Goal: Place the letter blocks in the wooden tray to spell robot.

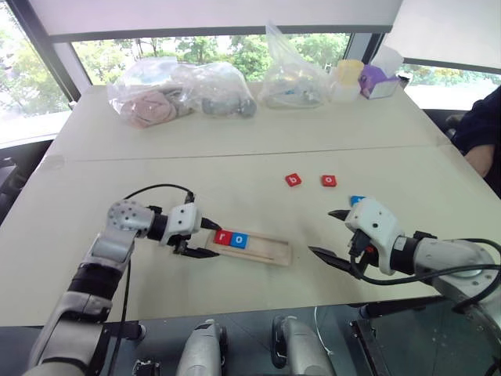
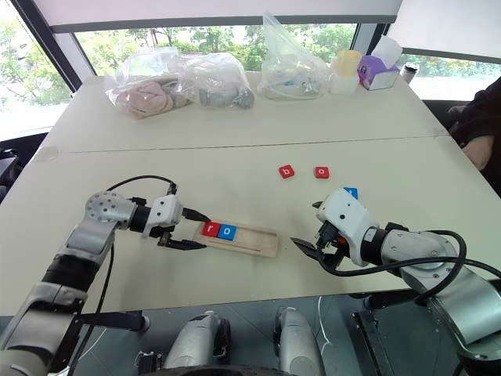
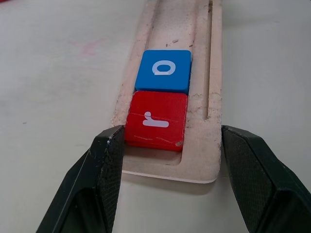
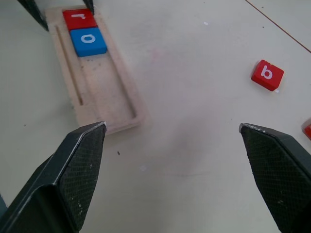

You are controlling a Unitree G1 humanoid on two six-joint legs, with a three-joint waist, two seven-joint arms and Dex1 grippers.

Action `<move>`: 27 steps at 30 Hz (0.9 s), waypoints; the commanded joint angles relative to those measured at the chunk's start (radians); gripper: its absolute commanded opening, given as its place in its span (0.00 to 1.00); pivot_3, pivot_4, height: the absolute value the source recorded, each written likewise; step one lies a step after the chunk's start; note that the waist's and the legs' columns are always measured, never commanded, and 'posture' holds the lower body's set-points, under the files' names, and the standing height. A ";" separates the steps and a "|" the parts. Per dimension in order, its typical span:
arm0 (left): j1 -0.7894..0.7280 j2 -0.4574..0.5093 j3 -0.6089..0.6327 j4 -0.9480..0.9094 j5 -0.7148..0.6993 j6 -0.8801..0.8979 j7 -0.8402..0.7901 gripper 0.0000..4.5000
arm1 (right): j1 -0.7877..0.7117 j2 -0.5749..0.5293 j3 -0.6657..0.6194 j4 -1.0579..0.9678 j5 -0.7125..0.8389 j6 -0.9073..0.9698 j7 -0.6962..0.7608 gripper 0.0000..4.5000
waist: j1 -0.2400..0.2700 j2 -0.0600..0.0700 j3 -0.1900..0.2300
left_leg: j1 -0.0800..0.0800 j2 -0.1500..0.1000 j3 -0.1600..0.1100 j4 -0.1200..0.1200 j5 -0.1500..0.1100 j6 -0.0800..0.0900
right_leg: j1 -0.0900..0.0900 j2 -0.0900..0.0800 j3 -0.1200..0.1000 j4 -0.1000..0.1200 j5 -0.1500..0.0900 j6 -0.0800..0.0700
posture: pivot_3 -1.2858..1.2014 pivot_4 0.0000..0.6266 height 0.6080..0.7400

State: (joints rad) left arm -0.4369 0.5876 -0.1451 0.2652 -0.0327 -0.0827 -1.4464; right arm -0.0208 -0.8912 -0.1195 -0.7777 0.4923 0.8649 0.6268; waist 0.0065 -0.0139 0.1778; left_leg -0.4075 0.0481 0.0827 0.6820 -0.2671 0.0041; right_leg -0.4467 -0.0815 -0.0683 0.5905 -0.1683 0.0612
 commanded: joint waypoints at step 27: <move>0.422 0.084 -0.006 -0.548 -0.072 0.403 0.404 0.56 | -0.091 -0.019 0.066 0.078 -0.048 -0.084 0.098 1.00 | -0.017 0.007 -0.004 | -0.001 0.001 0.004 -0.005 -0.009 -0.001 | -0.003 0.000 0.000 -0.010 -0.001 0.002 | 0.52 0.24 1.00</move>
State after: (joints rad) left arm -0.0510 0.6626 -0.1035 -0.2959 -0.1007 0.2962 -1.0254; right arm -0.1006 -0.9046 -0.0485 -0.6892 0.4484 0.7988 0.7188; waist -0.0101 -0.0068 0.1738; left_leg -0.4091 0.0492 0.0865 0.6769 -0.2761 0.0037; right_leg -0.4496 -0.0813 -0.0683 0.5803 -0.1697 0.0630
